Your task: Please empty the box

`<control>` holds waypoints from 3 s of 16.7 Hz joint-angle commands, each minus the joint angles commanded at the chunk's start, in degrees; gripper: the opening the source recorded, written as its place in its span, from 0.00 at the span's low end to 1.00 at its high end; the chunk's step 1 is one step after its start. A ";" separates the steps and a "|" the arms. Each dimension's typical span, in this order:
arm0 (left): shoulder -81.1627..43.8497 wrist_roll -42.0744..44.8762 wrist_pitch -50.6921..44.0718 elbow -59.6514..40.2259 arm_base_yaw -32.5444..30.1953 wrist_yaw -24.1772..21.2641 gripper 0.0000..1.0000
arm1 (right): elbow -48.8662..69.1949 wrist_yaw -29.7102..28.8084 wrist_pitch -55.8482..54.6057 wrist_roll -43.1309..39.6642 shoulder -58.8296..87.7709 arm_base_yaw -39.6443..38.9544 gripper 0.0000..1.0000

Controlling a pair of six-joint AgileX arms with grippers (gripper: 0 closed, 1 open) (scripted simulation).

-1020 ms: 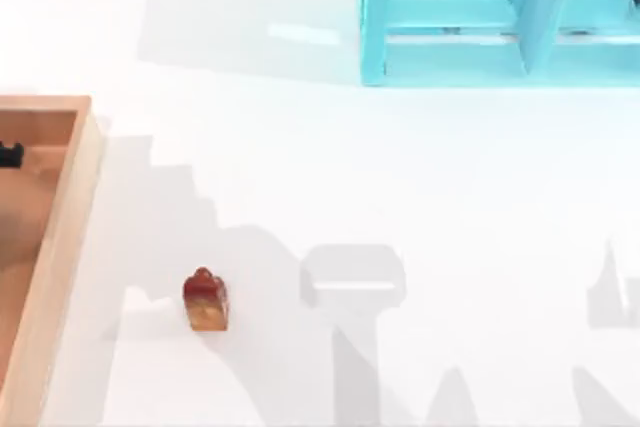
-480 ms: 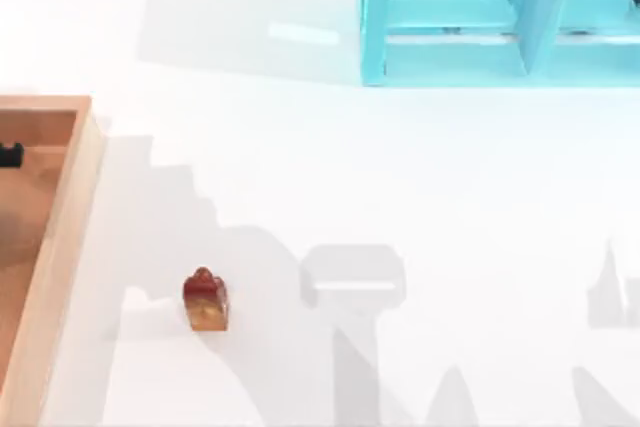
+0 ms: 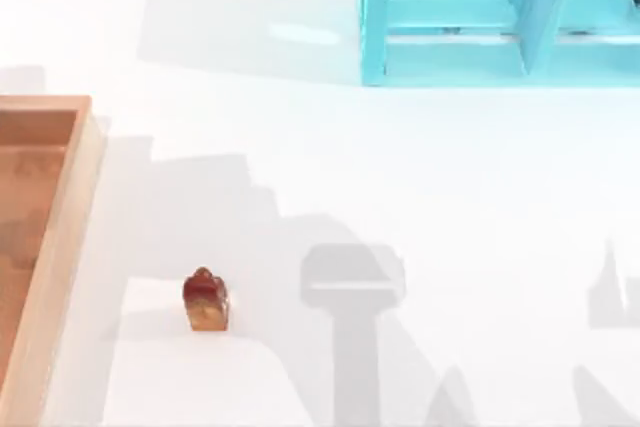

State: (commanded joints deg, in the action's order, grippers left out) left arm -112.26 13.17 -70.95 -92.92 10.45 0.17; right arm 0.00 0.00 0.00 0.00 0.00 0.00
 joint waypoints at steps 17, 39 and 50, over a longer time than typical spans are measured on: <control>-3.82 -2.77 -9.35 -17.17 -8.51 1.96 0.00 | 0.00 0.00 0.00 0.00 0.00 0.00 1.00; -11.49 -32.99 6.23 -5.98 -33.07 0.36 0.00 | 0.00 0.00 0.00 0.00 0.00 0.00 1.00; -12.25 -33.01 9.03 -3.38 -33.14 0.34 0.38 | 0.00 0.00 0.00 0.00 0.00 0.00 1.00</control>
State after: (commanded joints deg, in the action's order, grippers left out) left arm -124.51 -19.84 -61.93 -96.30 -22.69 0.51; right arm 0.00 0.00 0.00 0.00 0.00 0.00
